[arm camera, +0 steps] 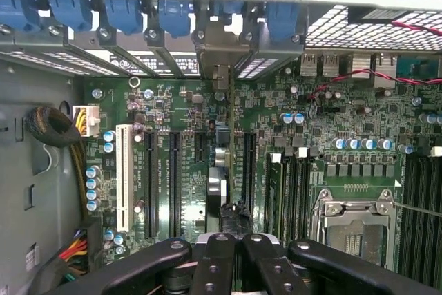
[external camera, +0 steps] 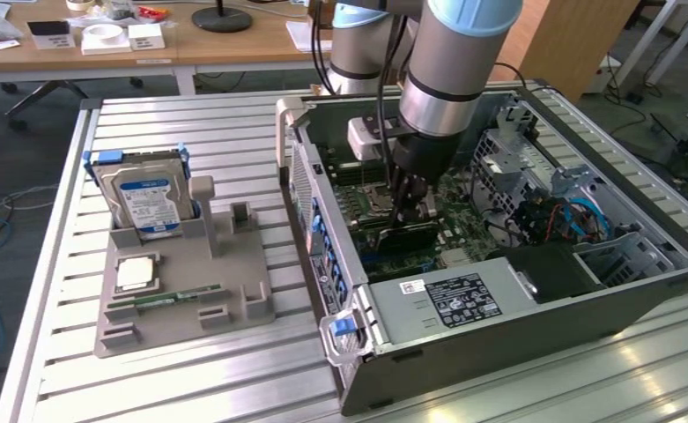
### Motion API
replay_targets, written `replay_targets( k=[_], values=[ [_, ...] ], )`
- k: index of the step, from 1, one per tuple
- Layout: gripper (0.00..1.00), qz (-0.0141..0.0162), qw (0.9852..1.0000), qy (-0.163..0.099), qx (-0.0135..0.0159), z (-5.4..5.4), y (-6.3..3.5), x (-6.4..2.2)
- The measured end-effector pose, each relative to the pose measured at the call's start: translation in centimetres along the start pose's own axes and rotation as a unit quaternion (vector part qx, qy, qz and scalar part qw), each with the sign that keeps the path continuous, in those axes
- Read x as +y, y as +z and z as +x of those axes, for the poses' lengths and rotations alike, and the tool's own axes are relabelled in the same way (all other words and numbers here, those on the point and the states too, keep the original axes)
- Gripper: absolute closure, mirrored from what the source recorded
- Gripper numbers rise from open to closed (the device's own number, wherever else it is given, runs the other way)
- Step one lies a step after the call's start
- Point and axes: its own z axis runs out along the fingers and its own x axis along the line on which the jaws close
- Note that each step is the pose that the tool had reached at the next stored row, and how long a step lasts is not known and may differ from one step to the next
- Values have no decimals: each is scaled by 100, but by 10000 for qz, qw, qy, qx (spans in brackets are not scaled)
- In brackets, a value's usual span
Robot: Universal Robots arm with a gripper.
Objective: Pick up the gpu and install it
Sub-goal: 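Press down on the gpu until it lock into place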
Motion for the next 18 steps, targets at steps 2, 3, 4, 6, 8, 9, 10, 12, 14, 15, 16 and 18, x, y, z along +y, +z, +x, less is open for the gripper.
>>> replay_targets(
  k=[2,3,4,6,8,9,10,12,14,15,16,18],
  values=[
    [89,-1,10000,0,1,1,9,0],
    [89,-1,10000,0,1,1,10,1],
    [89,-2,10000,0,1,1,9,1],
    [89,-1,10000,0,1,1,10,1],
    [89,1,10000,1,0,1,13,3],
    [89,2,10000,0,1,1,20,8],
    [89,3,10000,0,3,2,23,13],
    [89,3,10000,-1,3,2,24,17],
    [89,5,10000,0,1,2,26,19],
    [89,7,10000,0,1,1,28,23],
    [89,10,10000,-1,3,2,33,30],
    [89,18,10000,-2,4,3,39,46]
  ],
)
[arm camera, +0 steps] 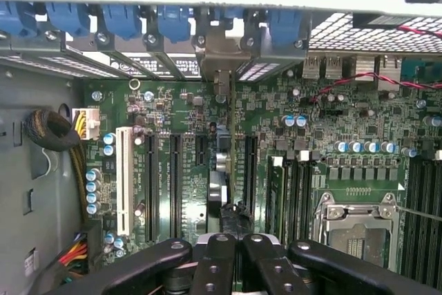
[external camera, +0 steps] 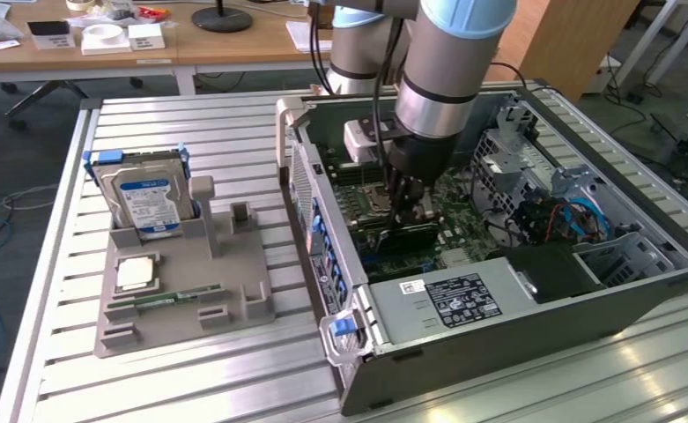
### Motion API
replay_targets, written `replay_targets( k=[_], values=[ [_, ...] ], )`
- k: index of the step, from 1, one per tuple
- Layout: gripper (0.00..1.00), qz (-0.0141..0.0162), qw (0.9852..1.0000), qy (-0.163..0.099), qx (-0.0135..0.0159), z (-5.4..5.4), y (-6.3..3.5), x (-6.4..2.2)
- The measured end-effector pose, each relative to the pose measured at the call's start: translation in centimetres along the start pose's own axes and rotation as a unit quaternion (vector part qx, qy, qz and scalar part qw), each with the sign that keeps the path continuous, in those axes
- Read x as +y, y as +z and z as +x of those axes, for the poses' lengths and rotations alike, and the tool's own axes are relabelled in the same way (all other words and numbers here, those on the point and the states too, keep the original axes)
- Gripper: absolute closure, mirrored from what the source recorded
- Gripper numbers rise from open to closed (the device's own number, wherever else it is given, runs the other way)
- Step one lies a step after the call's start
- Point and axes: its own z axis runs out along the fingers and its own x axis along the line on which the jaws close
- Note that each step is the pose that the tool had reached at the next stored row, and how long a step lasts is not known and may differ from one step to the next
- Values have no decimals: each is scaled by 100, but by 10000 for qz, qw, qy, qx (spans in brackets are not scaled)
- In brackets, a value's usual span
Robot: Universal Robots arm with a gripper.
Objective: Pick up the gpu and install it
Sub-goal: 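Press down on the gpu until it lock into place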
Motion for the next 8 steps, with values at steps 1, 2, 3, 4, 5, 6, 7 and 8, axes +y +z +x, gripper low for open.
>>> replay_targets(
  k=[1,2,3,4,5,6,7,8],
  values=[
    [89,0,10000,0,-1,0,1,1],
    [89,1,10000,1,-3,0,3,1],
    [89,2,10000,1,-4,0,3,2],
    [89,2,10000,1,-4,-1,4,2],
    [89,2,10000,1,-4,-1,4,2],
    [89,2,10000,1,-4,-1,4,2],
    [89,2,10000,1,-4,-1,4,2],
    [89,3,10000,1,-5,-1,2,2]
  ],
)
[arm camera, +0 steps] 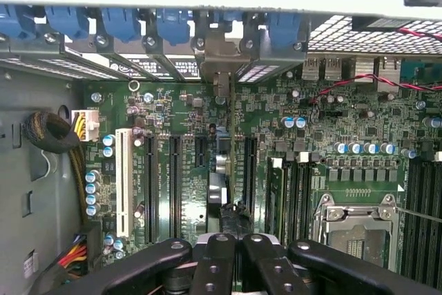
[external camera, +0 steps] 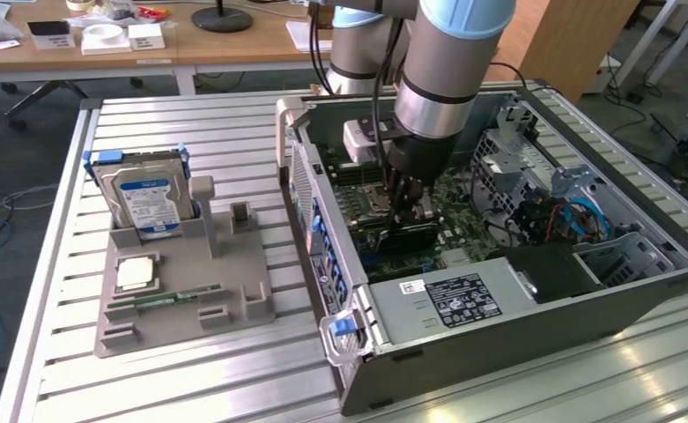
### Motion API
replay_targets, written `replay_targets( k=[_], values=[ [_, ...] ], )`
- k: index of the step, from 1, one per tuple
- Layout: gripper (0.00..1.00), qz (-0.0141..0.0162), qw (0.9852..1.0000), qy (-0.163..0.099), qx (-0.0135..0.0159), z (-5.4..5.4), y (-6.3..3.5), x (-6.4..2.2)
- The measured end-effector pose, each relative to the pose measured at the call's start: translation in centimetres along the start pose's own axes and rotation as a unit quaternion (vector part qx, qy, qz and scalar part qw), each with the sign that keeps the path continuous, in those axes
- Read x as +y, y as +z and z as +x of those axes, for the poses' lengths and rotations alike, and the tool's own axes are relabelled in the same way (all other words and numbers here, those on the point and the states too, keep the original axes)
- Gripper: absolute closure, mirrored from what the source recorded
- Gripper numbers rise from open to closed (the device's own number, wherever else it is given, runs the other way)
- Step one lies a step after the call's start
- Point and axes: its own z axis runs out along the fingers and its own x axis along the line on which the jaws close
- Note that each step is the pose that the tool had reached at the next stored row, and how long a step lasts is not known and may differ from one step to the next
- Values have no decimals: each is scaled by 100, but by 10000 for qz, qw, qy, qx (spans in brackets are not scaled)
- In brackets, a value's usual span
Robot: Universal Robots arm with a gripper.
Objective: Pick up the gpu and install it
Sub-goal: 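Press down on the gpu until it lock into place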
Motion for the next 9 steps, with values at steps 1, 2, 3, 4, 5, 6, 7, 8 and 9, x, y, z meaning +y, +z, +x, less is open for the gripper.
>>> replay_targets(
  k=[1,2,3,4,5,6,7,8,9],
  values=[
    [89,1,10000,0,-3,-1,-6,0],
    [89,4,10000,0,-10,-3,-16,0],
    [89,7,10000,1,-15,-4,-34,-1],
    [89,2,10000,1,-5,-4,-65,0],
    [89,1,10000,1,-1,-4,-95,0],
    [89,2,10000,0,-2,-5,-121,-2],
    [89,1,10000,0,-1,-6,-150,-2],
    [89,0,10000,0,0,-7,-181,-2],
    [89,0,10000,0,0,-9,-214,-2]
  ],
)
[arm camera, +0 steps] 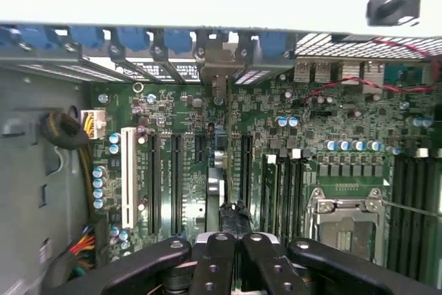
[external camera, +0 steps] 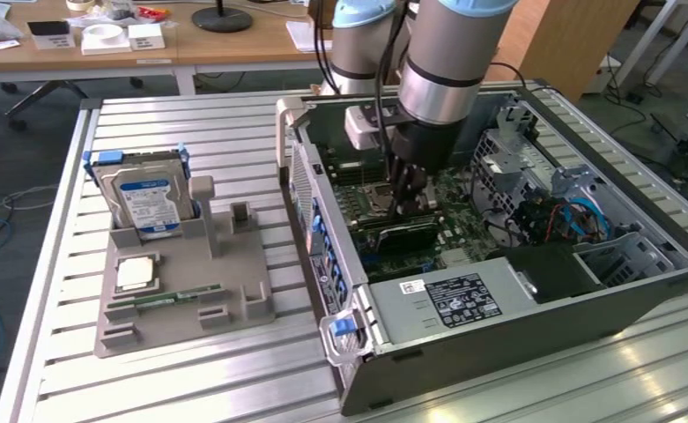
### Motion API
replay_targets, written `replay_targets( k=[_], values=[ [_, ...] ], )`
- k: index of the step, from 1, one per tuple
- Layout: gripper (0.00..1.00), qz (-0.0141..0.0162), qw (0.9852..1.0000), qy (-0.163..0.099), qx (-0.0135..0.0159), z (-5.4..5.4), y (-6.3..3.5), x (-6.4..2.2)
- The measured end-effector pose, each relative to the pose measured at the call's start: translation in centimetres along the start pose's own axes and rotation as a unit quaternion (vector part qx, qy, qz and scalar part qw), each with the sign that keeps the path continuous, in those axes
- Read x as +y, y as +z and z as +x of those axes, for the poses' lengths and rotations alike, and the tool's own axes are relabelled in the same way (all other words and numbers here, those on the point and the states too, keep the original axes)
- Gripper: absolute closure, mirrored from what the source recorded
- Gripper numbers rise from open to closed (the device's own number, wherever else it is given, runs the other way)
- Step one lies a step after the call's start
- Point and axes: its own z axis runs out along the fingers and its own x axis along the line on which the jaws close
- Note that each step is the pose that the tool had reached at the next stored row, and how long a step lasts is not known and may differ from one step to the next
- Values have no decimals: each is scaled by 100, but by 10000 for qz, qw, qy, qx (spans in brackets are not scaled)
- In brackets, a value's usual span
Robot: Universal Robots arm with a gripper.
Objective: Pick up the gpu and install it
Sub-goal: 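Press down on the gpu until it lock into place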
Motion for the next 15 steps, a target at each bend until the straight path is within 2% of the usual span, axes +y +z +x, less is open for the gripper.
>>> replay_targets(
  k=[8,15],
  values=[
    [89,0,10000,0,0,-11,-276,-3],
    [89,0,10000,0,0,-18,-422,-6]
  ],
)
